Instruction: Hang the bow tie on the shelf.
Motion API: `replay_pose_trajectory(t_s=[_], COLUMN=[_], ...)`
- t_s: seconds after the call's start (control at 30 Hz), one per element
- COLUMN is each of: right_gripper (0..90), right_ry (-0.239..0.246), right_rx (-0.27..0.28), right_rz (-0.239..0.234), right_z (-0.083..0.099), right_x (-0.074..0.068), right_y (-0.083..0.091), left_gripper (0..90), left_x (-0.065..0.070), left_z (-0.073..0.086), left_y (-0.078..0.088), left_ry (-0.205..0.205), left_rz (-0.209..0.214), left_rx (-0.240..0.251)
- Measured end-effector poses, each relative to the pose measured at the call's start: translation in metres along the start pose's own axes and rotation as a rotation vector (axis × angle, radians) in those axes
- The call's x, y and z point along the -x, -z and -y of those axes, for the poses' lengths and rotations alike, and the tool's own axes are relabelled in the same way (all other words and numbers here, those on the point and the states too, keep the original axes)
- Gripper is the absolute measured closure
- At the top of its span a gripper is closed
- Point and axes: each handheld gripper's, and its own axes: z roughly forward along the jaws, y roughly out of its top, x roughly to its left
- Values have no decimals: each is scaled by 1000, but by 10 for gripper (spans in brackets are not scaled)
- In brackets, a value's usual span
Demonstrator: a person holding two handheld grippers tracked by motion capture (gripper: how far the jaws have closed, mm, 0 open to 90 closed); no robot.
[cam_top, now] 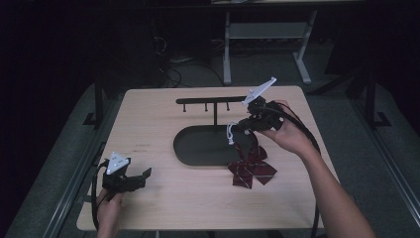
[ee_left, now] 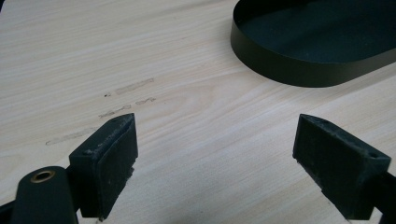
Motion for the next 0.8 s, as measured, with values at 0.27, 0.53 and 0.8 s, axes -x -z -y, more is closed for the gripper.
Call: replay_pose_trajectory(t_s=[0.27, 0.53, 0.8], right_gripper=[871, 871, 871], right_ry=[6, 16, 25], right_rx=[-5, -7, -9], right_rz=[-4, -7, 0], right_z=[-5, -8, -16], right_x=[0, 0, -1], right_y=[-3, -5, -4], left_gripper=[136, 136, 136], left_x=[-2, -1, -1], left_z=[1, 0, 0], left_y=[1, 1, 1], left_ry=[9, 4, 8], left_rz=[-4, -4, -4], left_rx=[3, -3, -1])
